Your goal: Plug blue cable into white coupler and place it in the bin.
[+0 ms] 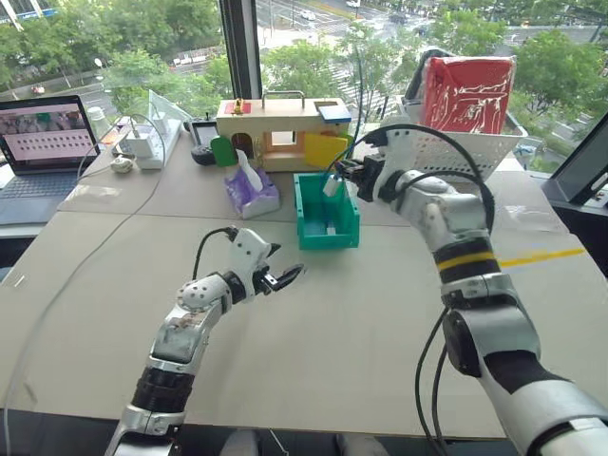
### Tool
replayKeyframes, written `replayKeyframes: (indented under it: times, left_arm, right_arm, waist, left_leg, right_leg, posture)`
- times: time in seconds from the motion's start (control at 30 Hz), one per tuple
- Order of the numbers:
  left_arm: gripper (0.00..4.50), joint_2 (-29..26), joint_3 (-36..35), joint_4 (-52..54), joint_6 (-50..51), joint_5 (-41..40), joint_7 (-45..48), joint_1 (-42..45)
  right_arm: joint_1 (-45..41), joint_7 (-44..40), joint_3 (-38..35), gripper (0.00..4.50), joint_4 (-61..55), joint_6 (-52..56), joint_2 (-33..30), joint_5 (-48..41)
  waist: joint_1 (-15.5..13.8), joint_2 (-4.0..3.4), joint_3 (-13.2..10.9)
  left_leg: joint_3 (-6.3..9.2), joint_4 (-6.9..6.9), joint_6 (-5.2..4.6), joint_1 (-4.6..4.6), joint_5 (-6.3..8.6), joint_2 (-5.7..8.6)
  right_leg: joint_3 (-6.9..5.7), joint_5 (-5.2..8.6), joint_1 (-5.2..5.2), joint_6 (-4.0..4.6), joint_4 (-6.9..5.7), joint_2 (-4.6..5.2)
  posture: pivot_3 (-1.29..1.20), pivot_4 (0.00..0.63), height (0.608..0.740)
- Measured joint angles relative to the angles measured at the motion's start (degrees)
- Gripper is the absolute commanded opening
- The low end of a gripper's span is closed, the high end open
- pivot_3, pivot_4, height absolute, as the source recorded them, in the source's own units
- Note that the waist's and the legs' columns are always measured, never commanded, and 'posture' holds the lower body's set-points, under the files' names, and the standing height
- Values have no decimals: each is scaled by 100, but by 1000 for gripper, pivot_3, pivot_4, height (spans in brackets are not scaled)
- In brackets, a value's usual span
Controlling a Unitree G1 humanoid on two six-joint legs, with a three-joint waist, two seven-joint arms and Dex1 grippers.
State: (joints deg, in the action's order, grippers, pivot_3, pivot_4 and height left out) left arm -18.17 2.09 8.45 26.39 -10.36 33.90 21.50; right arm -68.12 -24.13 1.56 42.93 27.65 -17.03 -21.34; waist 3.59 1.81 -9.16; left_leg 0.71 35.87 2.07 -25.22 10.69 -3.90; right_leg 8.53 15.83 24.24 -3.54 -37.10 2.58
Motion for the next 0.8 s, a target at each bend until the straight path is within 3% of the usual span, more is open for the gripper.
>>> replayKeyframes:
  times: [0.1, 0.23, 0.43, 0.57, 0.67, 0.8]
  left_arm:
    - [3621, -25, -231, 340, 252, -98, -240, -232]
    - [3621, -196, -354, 466, 404, -179, -281, -356]
    - [3621, -696, -614, 343, 195, -308, -61, -453]
    - [3621, -968, -879, -160, -190, -330, 112, -396]
    - [3621, -1134, -1030, -688, -555, -318, 200, -366]
    - [3621, -1035, -996, -968, -960, -320, 283, -320]
  right_arm:
    - [-271, -262, -68, 3296, 752, -495, 92, 204]
    - [-331, -525, -336, 4469, 477, -563, -51, 169]
    - [1197, -1294, -770, 4469, -2547, 349, -943, -592]
    - [3314, -1681, -1074, 4469, -4626, 779, -1675, -980]
    - [4773, -1590, -1386, 4469, -5436, 744, -1847, -906]
    - [5870, -1265, -1459, 4469, -5977, 162, -1723, -417]
  waist:
    - [0, -13, -15]
    - [-19, -23, -27]
    - [-136, -24, -29]
    - [-178, -24, -29]
    - [-152, -24, -29]
    - [-80, -25, -30]
  left_leg:
    - [0, -1, 15, -3, -9, 0]
    - [9, 0, 30, -3, -18, 0]
    - [42, 1, 31, -6, -18, 2]
    - [49, 6, 30, -8, -18, 5]
    - [48, 9, 35, -7, -21, 6]
    - [54, 12, 65, 0, -44, 5]
  right_leg:
    - [-2, 0, 4, 1, -6, 2]
    - [-12, 0, 2, 1, -10, 2]
    - [-45, -1, -14, 2, -7, 1]
    - [-48, 0, -17, 2, -6, 1]
    - [-47, -2, -17, 4, -8, 1]
    - [-45, -11, -19, 3, -19, -5]
  posture:
    - [0, 150, 721]
    - [0, 150, 721]
    - [0, 150, 721]
    - [0, 150, 721]
    - [0, 150, 721]
    - [0, 150, 721]
